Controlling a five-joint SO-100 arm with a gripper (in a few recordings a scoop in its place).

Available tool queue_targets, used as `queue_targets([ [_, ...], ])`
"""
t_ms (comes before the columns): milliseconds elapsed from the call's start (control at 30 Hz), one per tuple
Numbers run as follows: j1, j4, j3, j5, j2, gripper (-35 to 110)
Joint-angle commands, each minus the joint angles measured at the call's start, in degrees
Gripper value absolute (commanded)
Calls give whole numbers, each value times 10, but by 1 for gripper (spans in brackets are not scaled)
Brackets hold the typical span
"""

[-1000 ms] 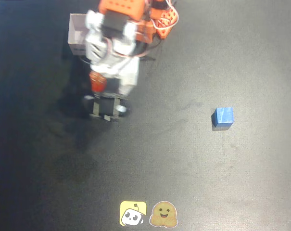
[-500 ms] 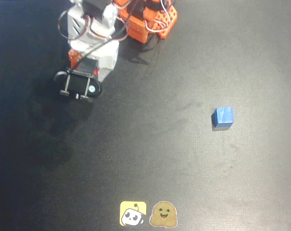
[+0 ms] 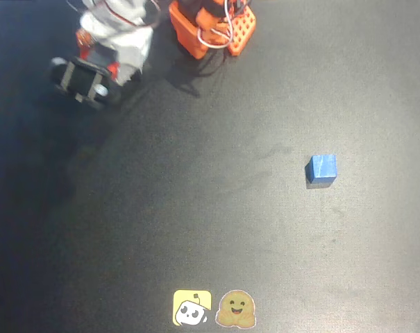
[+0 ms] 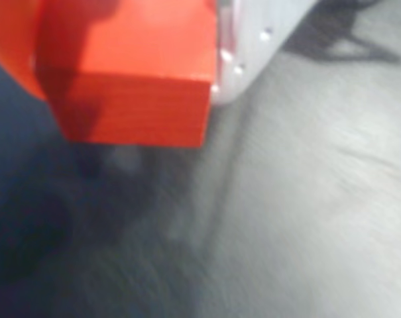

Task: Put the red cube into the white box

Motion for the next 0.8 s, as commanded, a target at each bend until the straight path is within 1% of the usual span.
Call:
queue_targets([
  [0, 37, 8, 2, -28, 9, 0],
  [300, 126, 48, 21, -72, 22, 0],
  [500, 175, 49, 48, -109, 34, 0],
  [767, 173, 54, 110, -90, 112, 0],
])
